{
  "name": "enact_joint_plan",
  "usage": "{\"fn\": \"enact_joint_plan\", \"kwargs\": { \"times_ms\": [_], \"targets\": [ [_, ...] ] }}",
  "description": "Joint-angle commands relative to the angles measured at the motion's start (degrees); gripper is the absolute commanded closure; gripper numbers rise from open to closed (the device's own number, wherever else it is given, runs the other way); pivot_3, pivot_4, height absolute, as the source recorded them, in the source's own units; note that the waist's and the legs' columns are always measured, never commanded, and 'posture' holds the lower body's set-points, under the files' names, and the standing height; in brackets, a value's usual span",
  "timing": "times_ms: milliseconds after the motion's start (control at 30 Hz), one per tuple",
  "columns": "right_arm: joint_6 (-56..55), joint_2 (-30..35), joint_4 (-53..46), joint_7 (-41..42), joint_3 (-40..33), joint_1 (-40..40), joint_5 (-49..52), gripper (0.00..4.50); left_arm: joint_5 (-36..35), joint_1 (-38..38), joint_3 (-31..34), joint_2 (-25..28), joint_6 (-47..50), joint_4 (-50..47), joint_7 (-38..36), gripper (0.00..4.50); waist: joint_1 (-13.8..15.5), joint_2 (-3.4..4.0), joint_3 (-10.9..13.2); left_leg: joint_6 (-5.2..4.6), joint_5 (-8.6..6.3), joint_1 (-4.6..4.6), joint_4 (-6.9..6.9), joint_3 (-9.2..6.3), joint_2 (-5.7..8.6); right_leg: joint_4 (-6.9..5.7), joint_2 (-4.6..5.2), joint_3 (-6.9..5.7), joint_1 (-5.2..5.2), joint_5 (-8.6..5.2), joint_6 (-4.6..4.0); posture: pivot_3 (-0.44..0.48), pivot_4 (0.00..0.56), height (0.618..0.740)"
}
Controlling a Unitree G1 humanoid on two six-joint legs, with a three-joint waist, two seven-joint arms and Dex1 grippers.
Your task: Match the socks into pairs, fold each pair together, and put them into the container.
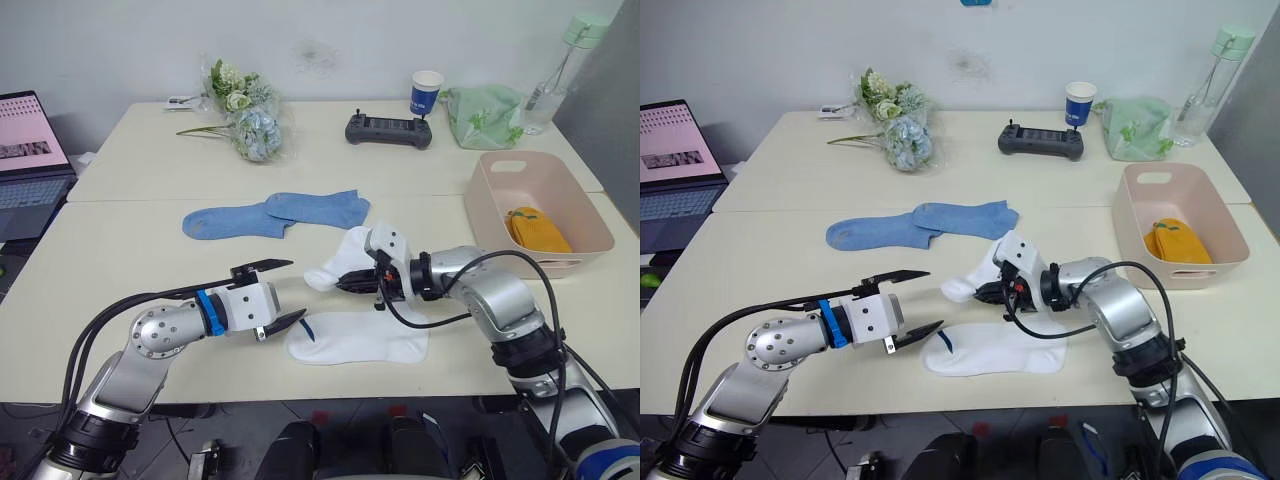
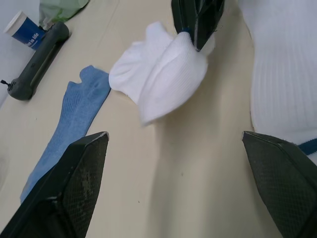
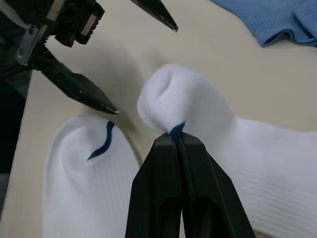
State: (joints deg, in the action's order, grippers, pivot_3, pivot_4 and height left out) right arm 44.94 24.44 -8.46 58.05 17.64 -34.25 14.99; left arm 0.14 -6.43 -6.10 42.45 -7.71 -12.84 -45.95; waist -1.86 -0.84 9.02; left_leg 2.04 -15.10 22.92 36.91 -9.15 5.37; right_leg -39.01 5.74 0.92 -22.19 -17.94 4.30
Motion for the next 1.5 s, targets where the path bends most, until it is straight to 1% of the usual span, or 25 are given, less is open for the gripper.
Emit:
{"fn": "enact_joint_plan", "kwargs": {
  "times_ms": [33,133,233,333,400,500,567,633,667,800,867,967,1100,1200,1333,1367,1433,1467,1500],
  "targets": [
    [-2.3,6.1,-5.7,6.3,-0.2,1.5,2.7,4.47,-3.2,-0.5,2.1,0.3,0.7,-0.7,-1.5,0.0,0.0,0.0,0.0,0.0,0.0,0.0,0.01,0.0,0.01,0.0,0.0,-0.01,0.0,0.0,0.0,0.0,0.15,0.74],
    [-9.0,14.9,-7.8,13.5,1.6,4.1,1.1,4.47,-3.6,-1.0,2.4,0.6,-0.5,1.7,-2.3,0.0,0.2,-0.01,0.0,-0.02,-0.01,0.01,0.03,0.0,0.03,0.04,0.01,-0.06,0.06,-0.01,0.01,0.0,0.15,0.74],
    [-14.8,20.3,-6.8,16.1,1.4,5.8,-0.3,4.47,-4.4,-3.1,2.5,-0.2,0.5,3.7,-2.8,0.0,0.2,-0.03,0.0,-0.03,-0.01,0.0,0.04,0.0,0.02,0.05,0.01,-0.09,0.11,-0.01,0.02,0.0,0.15,0.74],
    [-21.2,22.9,-3.5,17.0,1.7,6.7,-3.3,4.47,-2.2,-6.4,1.1,-0.6,-1.3,7.5,-2.7,0.0,0.0,-0.03,0.0,-0.02,-0.01,-0.02,0.04,0.0,-0.01,0.01,-0.01,-0.11,0.12,-0.01,0.02,0.0,0.15,0.74],
    [-23.6,23.3,-2.0,17.5,1.6,7.4,-3.8,4.47,-1.5,-9.0,0.1,-1.6,-1.9,10.3,-2.8,0.0,0.0,-0.04,0.0,-0.02,-0.01,-0.03,0.04,0.02,-0.03,0.0,-0.02,-0.11,0.13,-0.01,0.02,0.0,0.15,0.74],
    [-24.8,22.6,-0.2,16.6,0.2,8.3,-3.6,3.83,-0.3,-14.4,-1.9,-4.0,-3.8,15.5,-3.1,0.0,0.1,-0.06,0.0,0.0,0.0,-0.01,0.07,0.01,-0.03,0.03,-0.02,-0.16,0.17,-0.01,0.02,0.0,0.15,0.74],
    [-23.8,23.1,-1.1,16.3,-2.0,8.6,-2.5,3.13,1.1,-18.0,-3.4,-4.9,-6.8,19.9,-4.1,0.0,0.2,-0.07,0.0,0.0,0.0,0.0,0.1,0.02,0.01,0.03,0.0,-0.15,0.17,0.0,0.02,0.0,0.15,0.74],
    [-20.2,23.7,-3.1,15.8,-4.7,8.5,0.1,2.42,2.7,-21.8,-5.1,-6.0,-11.0,25.5,-4.7,0.0,0.2,-0.06,0.0,0.0,0.0,0.0,0.11,0.01,0.01,0.03,0.0,-0.16,0.18,0.0,0.03,0.0,0.15,0.74],
    [-17.7,24.1,-4.8,15.6,-6.3,8.8,2.2,2.13,3.8,-24.0,-6.4,-6.7,-13.6,28.9,-5.1,0.0,0.2,-0.07,0.0,0.0,0.01,0.0,0.1,0.01,0.02,0.03,0.0,-0.16,0.17,0.0,0.03,0.0,0.15,0.74],
    [-10.9,25.5,-11.3,14.7,-9.2,11.4,6.9,2.13,7.2,-30.6,-10.2,-9.5,-22.0,40.4,-6.6,0.0,0.2,-0.08,0.0,0.01,0.01,0.01,0.11,-0.01,0.01,0.05,0.0,-0.2,0.19,0.0,0.03,0.0,0.15,0.74],
    [-10.1,26.4,-14.5,13.7,-9.1,14.6,6.9,2.13,9.6,-34.6,-12.5,-11.5,-26.2,47.1,-6.8,0.0,0.2,-0.1,0.0,0.0,0.01,0.02,0.1,-0.01,0.01,0.05,0.01,-0.21,0.19,0.0,0.03,0.0,0.15,0.74],
    [-10.6,26.5,-16.0,11.6,-9.1,17.3,5.9,2.13,11.1,-38.2,-14.0,-13.8,-30.0,53.3,-6.5,0.0,0.2,-0.13,0.0,0.0,0.01,0.05,0.13,0.01,0.03,0.04,0.02,-0.22,0.19,0.0,0.04,0.0,0.15,0.74],
    [-9.6,25.2,-17.4,7.2,-10.5,20.1,6.6,2.13,15.7,-44.2,-16.3,-18.0,-34.0,62.9,-2.7,0.0,0.2,-0.19,0.0,-0.01,0.01,0.04,0.18,0.02,0.05,0.01,0.02,-0.24,0.23,0.0,0.05,0.0,0.15,0.74],
    [-9.4,25.1,-18.4,5.4,-11.1,21.5,6.8,2.09,18.3,-47.1,-17.3,-20.0,-35.7,68.7,-0.5,0.65,0.2,-0.22,0.1,-0.01,0.01,0.05,0.19,0.03,0.06,0.02,0.02,-0.25,0.24,0.0,0.07,0.0,0.15,0.74],
    [-9.2,25.4,-18.9,4.4,-11.5,22.2,7.3,2.09,20.3,-49.5,-17.8,-21.5,-37.4,73.8,1.1,1.98,0.0,-0.22,0.1,-0.01,0.01,0.03,0.19,0.03,0.05,-0.02,0.02,-0.25,0.25,0.0,0.07,0.0,0.15,0.74],
    [-9.2,25.5,-18.9,4.1,-11.5,22.2,7.3,2.09,20.5,-49.9,-17.7,-21.8,-37.8,74.5,1.3,2.28,0.0,-0.22,0.1,-0.01,0.01,0.02,0.19,0.02,0.05,-0.03,0.02,-0.26,0.24,0.0,0.08,0.0,0.15,0.74],
    [-9.2,25.2,-18.5,3.4,-11.7,22.0,7.4,2.09,20.7,-50.3,-17.6,-22.2,-38.6,75.4,1.6,3.04,0.0,-0.23,0.1,-0.01,0.01,0.03,0.21,0.01,0.06,-0.03,0.01,-0.26,0.25,0.0,0.08,0.0,0.15,0.74],
    [-9.1,25.0,-18.3,3.0,-11.8,21.9,7.4,2.09,20.7,-50.4,-17.4,-22.3,-39.0,75.7,1.7,3.28,0.0,-0.23,0.1,-0.01,0.01,0.03,0.22,0.01,0.06,-0.03,0.02,-0.26,0.25,0.0,0.08,0.0,0.15,0.74],
    [-9.1,24.9,-17.9,2.7,-11.8,21.7,7.4,2.09,20.5,-50.4,-17.2,-22.4,-39.2,75.8,1.5,3.61,0.0,-0.23,0.1,-0.01,0.01,0.03,0.22,0.01,0.06,-0.02,0.02,-0.26,0.25,0.0,0.08,0.0,0.15,0.74]
  ]
}}
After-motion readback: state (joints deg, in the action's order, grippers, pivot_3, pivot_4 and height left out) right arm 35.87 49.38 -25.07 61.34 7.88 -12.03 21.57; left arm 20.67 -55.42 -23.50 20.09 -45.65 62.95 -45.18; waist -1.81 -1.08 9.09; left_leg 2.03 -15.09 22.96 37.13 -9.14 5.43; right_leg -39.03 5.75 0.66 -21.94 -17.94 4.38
